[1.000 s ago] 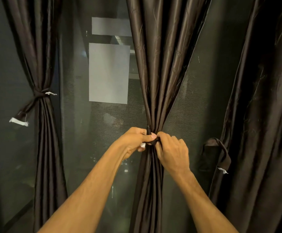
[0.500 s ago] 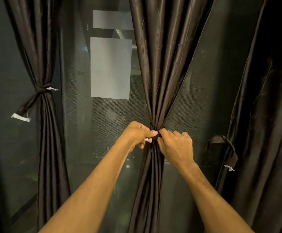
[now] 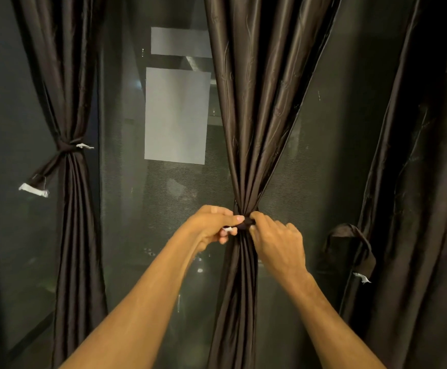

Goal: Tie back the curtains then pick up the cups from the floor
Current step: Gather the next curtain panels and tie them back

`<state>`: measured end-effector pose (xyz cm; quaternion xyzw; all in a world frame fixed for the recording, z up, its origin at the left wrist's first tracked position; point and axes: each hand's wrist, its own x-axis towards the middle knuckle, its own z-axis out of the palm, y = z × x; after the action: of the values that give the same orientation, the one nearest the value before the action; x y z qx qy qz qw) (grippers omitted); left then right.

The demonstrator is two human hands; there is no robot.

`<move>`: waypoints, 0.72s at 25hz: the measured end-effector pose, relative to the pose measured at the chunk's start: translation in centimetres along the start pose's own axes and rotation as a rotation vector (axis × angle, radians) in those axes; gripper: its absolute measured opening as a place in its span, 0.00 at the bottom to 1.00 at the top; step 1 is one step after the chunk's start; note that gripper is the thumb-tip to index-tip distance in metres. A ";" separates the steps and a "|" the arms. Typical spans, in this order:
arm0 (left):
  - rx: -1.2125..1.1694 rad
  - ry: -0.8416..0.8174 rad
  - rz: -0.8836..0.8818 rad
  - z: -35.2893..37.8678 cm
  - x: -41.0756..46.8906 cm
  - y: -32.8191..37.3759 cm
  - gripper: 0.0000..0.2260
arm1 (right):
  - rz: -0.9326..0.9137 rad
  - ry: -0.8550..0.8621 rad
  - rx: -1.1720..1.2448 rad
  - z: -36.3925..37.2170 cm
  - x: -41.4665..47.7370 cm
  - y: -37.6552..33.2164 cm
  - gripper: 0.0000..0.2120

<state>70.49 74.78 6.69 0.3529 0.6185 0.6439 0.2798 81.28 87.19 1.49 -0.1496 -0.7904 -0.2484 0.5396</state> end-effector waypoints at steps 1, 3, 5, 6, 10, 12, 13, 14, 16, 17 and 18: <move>-0.054 -0.010 0.014 0.0 0.0 -0.4 0.05 | -0.006 -0.018 0.017 -0.1 0.0 0.0 0.12; -0.167 -0.058 0.029 0.2 -0.1 -1.0 0.05 | 0.018 -0.018 0.015 -0.5 0.1 -0.1 0.08; -0.225 -0.123 0.038 0.3 -0.4 -1.3 0.04 | 0.042 -0.014 -0.033 -0.7 0.3 -0.4 0.04; -0.221 -0.143 0.045 0.3 -0.5 -1.4 0.03 | 0.047 -0.020 -0.058 -0.7 0.5 -0.5 0.05; -0.167 -0.150 0.079 0.0 -0.7 -1.1 0.04 | 0.023 -0.022 -0.103 -0.6 1.0 -0.7 0.07; -0.134 -0.131 0.090 0.0 -0.8 -1.1 0.04 | 0.022 -0.056 -0.038 -1.1 1.1 -0.7 0.07; -0.128 -0.109 0.098 0.0 -0.8 -1.2 0.05 | 0.068 -0.098 0.048 -1.5 1.1 -0.8 0.06; -0.129 -0.080 0.103 0.0 -0.7 -1.5 0.06 | 0.155 -0.191 0.176 -1.8 1.3 -0.8 0.04; -0.153 -0.038 0.108 0.0 -0.4 -1.8 0.08 | 0.387 -0.447 0.549 -2.3 1.8 -0.6 0.05; -0.170 -0.038 0.105 0.0 -0.3 -2.0 0.09 | 0.491 -0.516 0.747 -2.4 2.1 -0.5 0.06; -0.189 -0.053 0.105 0.0 -0.3 -2.1 0.07 | 0.591 -0.526 0.926 -2.7 2.5 -0.3 0.05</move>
<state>70.50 74.67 4.58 0.3739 0.5280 0.7036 0.2939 82.28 85.36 4.49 -0.1687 -0.8481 0.3269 0.3814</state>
